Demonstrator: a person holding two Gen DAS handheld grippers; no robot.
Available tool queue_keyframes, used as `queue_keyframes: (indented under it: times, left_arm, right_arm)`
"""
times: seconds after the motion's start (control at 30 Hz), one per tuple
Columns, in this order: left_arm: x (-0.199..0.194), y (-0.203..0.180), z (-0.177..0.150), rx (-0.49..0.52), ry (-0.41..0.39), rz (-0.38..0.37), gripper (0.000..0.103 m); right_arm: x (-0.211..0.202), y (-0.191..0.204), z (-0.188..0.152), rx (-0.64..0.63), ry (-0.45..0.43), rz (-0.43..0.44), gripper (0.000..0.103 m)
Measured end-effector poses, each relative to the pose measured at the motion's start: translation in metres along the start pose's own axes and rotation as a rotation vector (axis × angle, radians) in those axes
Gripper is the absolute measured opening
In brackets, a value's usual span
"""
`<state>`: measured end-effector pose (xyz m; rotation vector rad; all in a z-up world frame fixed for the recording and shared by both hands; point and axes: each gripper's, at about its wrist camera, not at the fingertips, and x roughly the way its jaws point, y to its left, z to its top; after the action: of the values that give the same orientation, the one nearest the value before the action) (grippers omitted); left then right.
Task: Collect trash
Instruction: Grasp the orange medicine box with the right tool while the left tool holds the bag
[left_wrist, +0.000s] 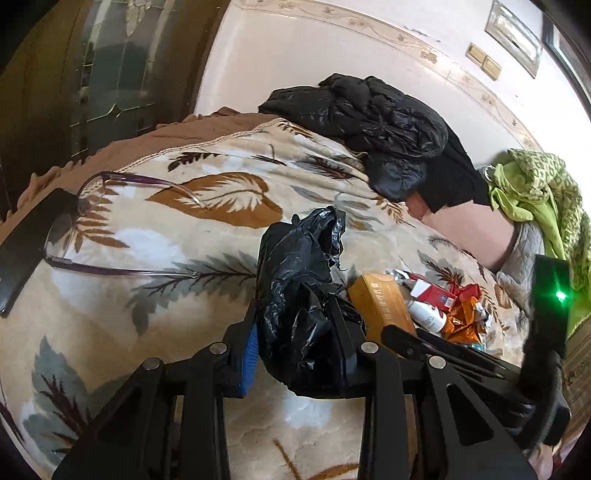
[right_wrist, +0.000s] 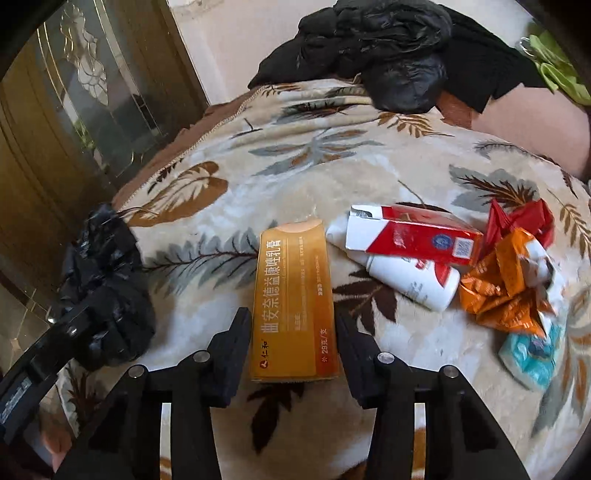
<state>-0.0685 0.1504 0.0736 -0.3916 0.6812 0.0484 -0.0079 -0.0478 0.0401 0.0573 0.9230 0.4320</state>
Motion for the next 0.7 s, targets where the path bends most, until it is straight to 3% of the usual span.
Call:
queue_keyframes:
  times: [0.4, 0.7]
  left_arm:
    - [-0.013, -0.042, -0.022, 0.159, 0.023, -0.066, 0.031]
    - [-0.026, -0.066, -0.049, 0.258, 0.044, -0.065, 0.031]
  right_arm:
    - [-0.118, -0.040, -0.071, 0.134, -0.177, -0.026, 0.049]
    - [-0.130, -0.047, -0.088, 0.155, -0.209, -0.039, 0.049]
